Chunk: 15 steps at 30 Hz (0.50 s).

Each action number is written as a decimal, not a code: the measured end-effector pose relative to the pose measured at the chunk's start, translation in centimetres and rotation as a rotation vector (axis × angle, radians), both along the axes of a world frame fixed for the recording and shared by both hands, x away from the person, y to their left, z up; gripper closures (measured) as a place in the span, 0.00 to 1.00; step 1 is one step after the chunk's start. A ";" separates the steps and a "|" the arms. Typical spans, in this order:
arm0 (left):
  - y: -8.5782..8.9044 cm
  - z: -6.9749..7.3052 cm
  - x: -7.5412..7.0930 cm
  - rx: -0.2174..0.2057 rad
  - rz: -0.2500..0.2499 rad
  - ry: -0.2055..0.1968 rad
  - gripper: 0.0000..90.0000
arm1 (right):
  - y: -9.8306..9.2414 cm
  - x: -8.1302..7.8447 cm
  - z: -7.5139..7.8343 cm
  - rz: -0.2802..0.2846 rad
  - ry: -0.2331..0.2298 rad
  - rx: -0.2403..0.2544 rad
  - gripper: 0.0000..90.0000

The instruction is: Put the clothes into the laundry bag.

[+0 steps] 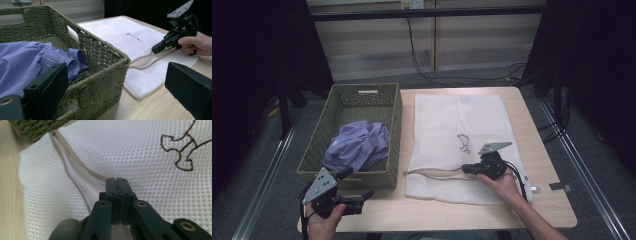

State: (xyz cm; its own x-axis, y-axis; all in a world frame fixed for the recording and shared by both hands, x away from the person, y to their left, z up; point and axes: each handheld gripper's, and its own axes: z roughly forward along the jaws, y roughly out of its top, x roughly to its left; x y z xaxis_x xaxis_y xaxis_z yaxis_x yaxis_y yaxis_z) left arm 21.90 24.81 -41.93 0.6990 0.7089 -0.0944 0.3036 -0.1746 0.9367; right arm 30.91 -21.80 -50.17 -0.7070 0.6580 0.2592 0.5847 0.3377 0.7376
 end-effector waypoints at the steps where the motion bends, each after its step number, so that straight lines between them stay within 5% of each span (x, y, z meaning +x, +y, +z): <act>1: 0.0 0.0 0.0 0.000 0.000 0.000 0.06 | -0.1 0.0 0.1 -0.002 -0.005 0.006 0.99; 15: 0.2 0.0 0.1 0.006 0.014 -0.004 0.05 | -1.1 -0.5 2.0 -0.025 -0.044 0.105 0.99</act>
State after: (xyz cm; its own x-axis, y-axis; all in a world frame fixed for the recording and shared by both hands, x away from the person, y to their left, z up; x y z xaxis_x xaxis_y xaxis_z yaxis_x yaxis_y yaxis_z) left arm 21.96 25.06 -41.91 0.6896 0.7188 -0.0877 0.3027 -0.1761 0.9367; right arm 30.39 -22.86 -48.22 -0.7027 0.6466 0.2968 0.5584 0.2427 0.7933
